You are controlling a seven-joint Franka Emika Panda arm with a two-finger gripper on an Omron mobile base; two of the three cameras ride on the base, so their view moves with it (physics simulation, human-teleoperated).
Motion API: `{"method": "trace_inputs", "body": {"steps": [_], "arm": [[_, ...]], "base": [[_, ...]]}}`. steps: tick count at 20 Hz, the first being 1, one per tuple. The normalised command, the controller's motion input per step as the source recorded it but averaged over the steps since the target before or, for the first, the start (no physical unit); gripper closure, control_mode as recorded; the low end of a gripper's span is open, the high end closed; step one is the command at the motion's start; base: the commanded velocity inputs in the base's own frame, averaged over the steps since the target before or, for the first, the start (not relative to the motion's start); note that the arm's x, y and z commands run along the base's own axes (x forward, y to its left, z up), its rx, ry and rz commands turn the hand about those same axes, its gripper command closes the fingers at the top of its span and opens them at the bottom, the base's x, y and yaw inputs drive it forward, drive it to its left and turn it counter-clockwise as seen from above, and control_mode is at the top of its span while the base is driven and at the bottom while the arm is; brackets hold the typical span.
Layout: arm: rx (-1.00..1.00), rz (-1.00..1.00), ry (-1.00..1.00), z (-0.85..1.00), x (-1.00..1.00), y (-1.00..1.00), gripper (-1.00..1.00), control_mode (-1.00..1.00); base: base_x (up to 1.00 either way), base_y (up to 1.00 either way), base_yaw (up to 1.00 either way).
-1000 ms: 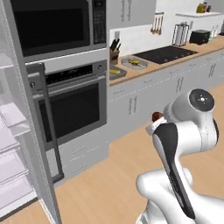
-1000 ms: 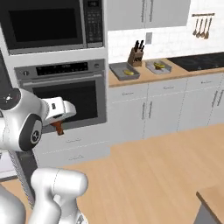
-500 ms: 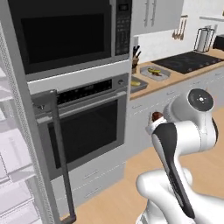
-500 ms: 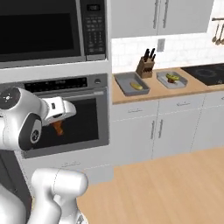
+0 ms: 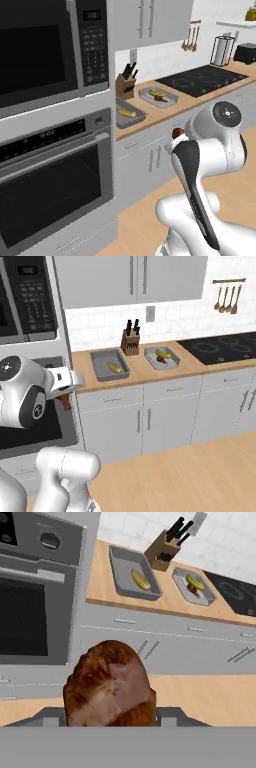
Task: Place one cucumber and one chicken drumstick in each tupperware on the nearby counter, to pack two identical lunches.
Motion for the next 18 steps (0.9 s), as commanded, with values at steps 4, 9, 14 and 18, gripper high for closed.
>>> {"method": "trace_inputs", "body": {"steps": [4, 9, 14, 18], "arm": [[0.0, 0.0, 0.0, 0.0, 0.0, 0.0, 1.0, 1.0], [0.0, 0.0, 0.0, 0.0, 0.0, 0.0, 1.0, 1.0], [0.0, 0.0, 0.0, 0.0, 0.0, 0.0, 1.0, 1.0], [0.0, 0.0, 0.0, 0.0, 0.0, 0.0, 1.0, 1.0]], "base": [[1.0, -0.94, 0.0], [1.0, -0.62, 0.05], [1.0, -0.13, 0.4], [0.99, 0.18, 0.56]]}}
